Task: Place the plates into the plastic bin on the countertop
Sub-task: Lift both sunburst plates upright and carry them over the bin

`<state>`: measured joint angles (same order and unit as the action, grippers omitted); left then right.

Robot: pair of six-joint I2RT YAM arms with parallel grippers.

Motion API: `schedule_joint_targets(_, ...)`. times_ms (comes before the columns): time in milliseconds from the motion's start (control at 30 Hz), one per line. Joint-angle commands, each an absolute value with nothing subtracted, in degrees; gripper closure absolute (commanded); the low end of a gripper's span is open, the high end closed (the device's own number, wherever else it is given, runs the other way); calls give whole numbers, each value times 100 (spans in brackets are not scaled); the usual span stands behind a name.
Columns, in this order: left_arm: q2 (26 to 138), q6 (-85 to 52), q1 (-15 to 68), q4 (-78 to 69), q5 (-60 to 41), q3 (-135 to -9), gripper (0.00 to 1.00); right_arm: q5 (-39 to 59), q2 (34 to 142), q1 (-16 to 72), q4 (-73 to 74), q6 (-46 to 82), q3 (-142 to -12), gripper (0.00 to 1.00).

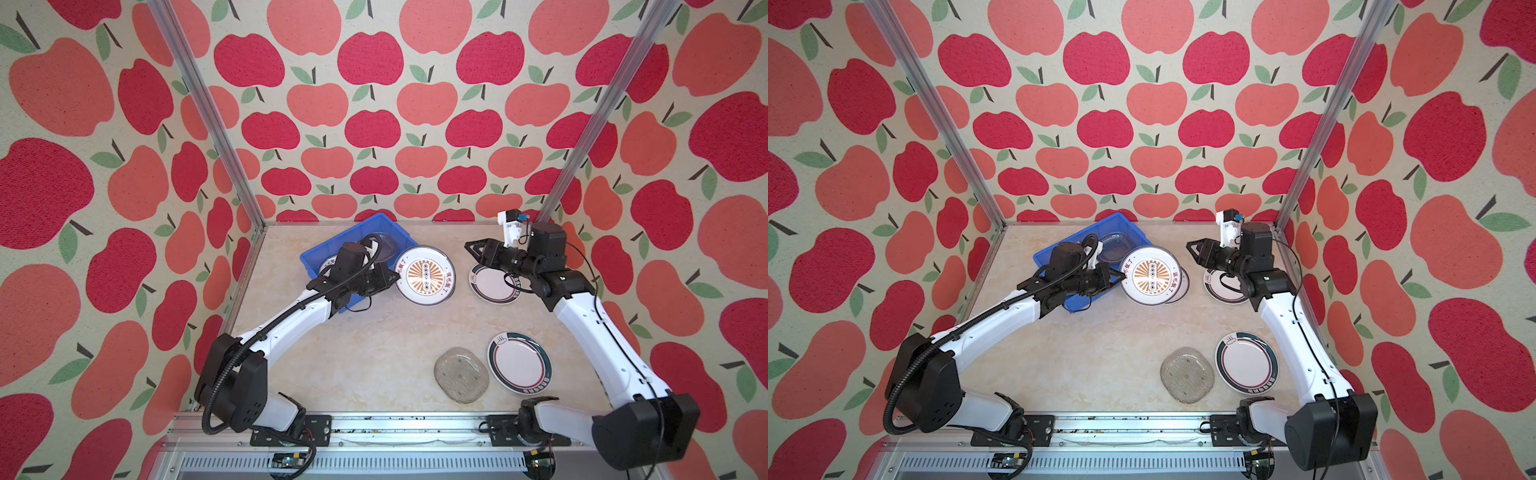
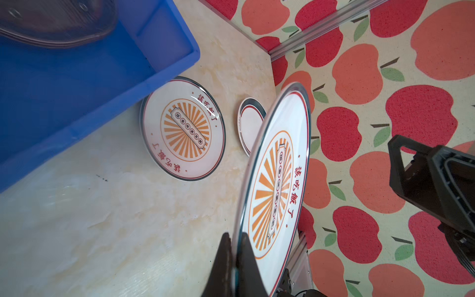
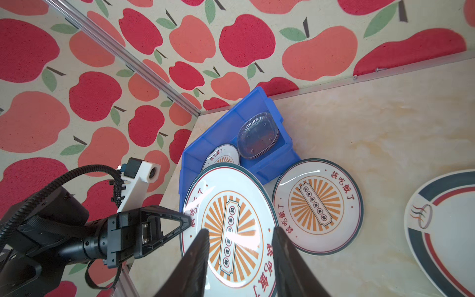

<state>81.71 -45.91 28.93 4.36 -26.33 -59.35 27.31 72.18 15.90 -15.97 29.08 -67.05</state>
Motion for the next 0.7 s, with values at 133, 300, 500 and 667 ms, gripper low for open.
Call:
schedule_joint_targets(133,7481,-4865,2367,-37,-2796,-5495,100,2973,7992,2352,-1658,2792,-6923,48)
schedule_joint_targets(300,7177,-4908,2133,9,-2821,-5350,100,3055,8341,2552,-1495,2873,-7028,50)
schedule_joint_targets(500,6910,-5115,1954,-180,-2889,-5080,100,3345,8737,2662,-1129,3080,-7101,51)
schedule_joint_targets(667,6851,-5150,1916,-220,-2927,-4983,100,3808,9109,2706,-460,3517,-7135,58)
